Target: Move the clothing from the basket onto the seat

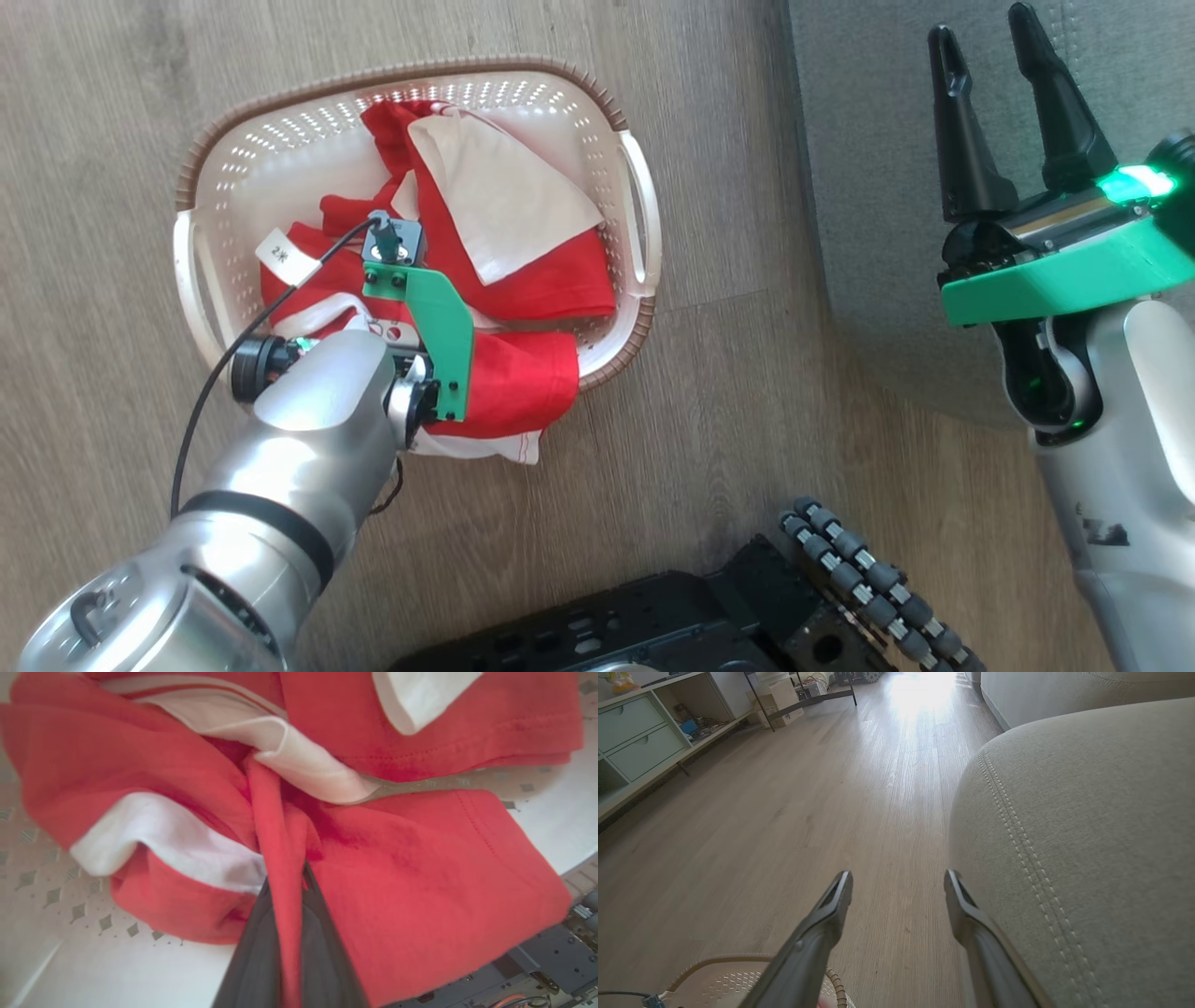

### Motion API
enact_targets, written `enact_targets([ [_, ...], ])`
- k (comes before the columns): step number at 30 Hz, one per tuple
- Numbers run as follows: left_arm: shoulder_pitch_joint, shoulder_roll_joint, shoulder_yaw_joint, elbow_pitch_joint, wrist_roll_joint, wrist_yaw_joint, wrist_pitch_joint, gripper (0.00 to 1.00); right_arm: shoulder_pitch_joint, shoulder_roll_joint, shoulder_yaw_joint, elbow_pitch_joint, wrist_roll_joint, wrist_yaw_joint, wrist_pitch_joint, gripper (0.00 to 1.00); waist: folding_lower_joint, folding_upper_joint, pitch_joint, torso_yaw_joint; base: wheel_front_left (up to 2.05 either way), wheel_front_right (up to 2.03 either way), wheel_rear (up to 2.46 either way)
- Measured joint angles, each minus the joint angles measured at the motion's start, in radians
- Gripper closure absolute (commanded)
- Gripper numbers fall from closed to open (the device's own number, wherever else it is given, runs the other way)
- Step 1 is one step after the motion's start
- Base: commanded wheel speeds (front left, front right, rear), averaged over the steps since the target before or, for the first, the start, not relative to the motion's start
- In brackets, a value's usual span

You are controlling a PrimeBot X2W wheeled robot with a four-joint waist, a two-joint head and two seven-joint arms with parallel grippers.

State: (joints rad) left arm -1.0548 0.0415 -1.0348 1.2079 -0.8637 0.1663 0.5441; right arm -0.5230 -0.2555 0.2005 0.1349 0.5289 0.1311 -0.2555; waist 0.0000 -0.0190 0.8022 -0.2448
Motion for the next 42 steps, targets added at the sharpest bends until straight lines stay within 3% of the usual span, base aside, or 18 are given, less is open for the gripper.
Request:
enact_targets([
  [12,0.012,0.000,-0.010,-0.046,-0.067,-0.050,-0.163,1.00,0.009,-0.001,0.010,0.032,0.000,0.000,0.000,0.00,0.0000,0.0000,-0.096,0.021,0.00,0.00,0.00],
  [42,0.238,-0.001,-0.080,-0.165,-0.163,-0.202,-0.571,1.00,0.223,0.004,0.026,0.132,-0.028,0.000,0.000,0.00,-0.0001,0.0000,-0.583,0.137,0.00,0.00,0.00],
])
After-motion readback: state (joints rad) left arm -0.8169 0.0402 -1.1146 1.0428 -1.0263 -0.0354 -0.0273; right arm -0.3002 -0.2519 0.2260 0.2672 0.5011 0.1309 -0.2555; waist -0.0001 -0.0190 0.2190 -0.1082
